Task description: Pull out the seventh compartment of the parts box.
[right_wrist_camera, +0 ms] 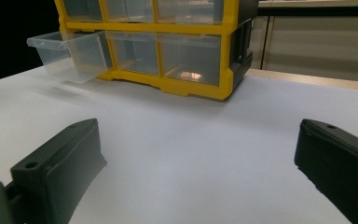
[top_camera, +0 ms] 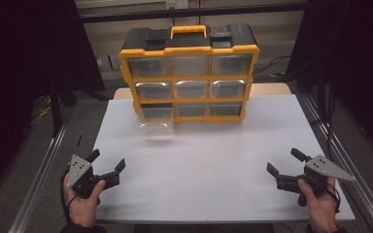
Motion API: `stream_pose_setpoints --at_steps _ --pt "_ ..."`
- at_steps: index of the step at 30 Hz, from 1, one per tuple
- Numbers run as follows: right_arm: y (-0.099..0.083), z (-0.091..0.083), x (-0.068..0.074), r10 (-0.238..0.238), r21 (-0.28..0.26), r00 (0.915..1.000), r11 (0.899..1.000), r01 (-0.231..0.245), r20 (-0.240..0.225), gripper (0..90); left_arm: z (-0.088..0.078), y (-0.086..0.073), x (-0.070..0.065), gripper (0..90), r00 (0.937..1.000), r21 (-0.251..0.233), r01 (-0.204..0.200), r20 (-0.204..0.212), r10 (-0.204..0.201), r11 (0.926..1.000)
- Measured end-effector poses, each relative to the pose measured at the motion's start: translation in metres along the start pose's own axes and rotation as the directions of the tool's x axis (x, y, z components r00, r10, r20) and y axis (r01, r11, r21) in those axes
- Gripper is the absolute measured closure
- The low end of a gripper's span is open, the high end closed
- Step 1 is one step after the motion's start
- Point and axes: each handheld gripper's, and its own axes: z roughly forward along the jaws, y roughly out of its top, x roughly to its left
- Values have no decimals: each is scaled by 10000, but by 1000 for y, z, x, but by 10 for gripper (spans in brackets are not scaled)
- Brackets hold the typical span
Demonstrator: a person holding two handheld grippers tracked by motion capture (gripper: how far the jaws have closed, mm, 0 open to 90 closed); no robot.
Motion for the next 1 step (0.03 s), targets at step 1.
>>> stream_pose_setpoints --at_steps 1 --pt "0 0 0 2 19 10000 10000 -2 10 3 1 0 -2 40 10000 114 -42 -27 42 9999"
